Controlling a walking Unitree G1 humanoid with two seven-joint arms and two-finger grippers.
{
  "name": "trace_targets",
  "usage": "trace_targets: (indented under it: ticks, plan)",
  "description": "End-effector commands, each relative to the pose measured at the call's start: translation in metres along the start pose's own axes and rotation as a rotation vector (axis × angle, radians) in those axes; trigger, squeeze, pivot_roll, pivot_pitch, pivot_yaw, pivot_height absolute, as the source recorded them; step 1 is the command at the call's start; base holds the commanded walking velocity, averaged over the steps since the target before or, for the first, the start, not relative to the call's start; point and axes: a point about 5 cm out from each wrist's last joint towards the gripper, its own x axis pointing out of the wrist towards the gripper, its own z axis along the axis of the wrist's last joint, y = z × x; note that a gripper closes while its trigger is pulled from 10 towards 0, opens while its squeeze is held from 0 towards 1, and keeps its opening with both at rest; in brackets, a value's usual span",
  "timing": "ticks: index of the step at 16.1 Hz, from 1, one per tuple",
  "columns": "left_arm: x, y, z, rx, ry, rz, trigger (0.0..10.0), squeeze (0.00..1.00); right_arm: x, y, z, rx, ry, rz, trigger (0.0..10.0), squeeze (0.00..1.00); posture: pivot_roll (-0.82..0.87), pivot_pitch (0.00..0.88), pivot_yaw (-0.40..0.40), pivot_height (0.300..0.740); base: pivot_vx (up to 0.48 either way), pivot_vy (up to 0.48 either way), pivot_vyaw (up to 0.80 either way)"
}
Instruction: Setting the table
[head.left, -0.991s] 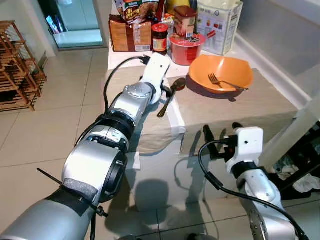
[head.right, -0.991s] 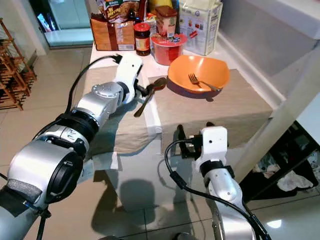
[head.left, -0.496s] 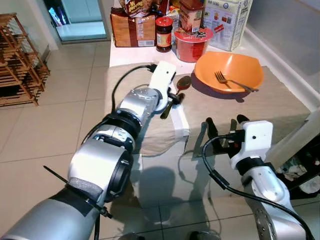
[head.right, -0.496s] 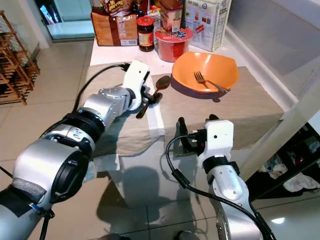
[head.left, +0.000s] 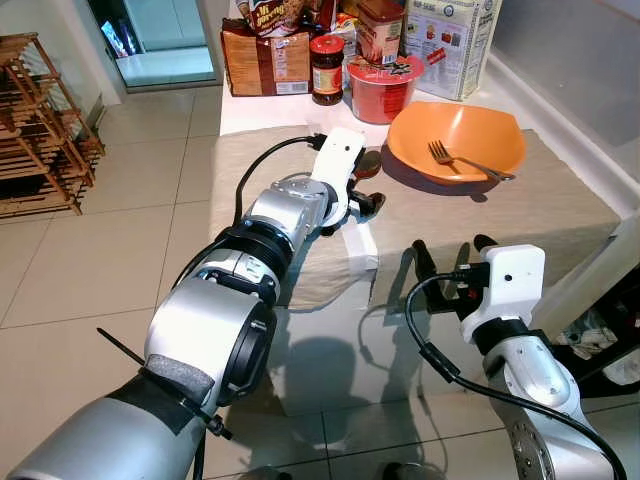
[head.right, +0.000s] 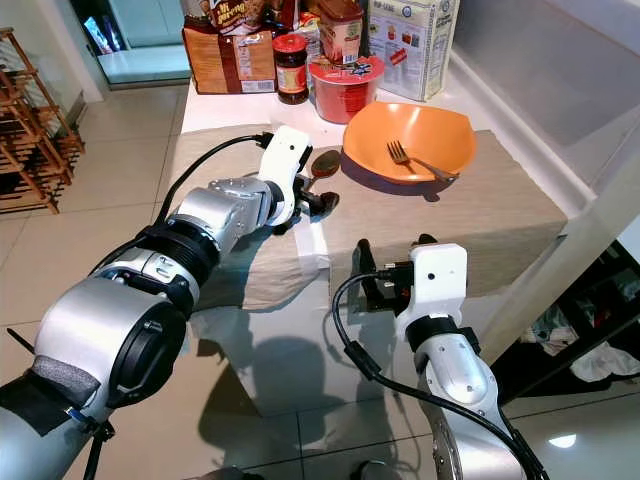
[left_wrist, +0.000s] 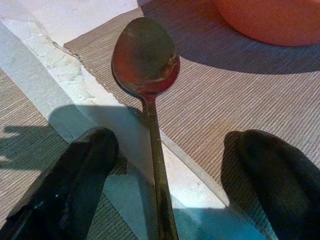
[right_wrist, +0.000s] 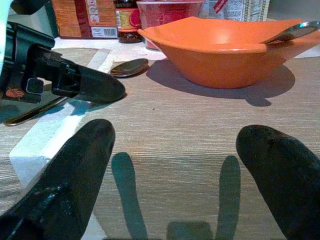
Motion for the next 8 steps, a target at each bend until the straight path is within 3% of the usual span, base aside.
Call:
trace_targets:
  ticks: [1,4,8]
  plan:
    - [0.001,0.0,-0.013,-0.01,0.046,-0.002,0.0,0.0,0.001,0.0,0.003,0.009,-0.005,-0.003,10.0,0.0,-0.15,0.052,0.079,0.74,0.0,0.0,0.0]
    - [0.002,0.003,-0.025,-0.011,0.07,0.019,0.0,0.0,0.002,0.0,0.002,0.008,-0.002,-0.003,10.0,0.0,-0.15,0.05,0.077,0.74,0.0,0.0,0.0]
    - [0.003,0.004,-0.041,0.054,0.091,0.042,0.0,0.0,0.002,0.0,-0.001,0.011,0.007,-0.006,10.0,0.0,-0.15,0.051,0.073,0.74,0.0,0.0,0.0]
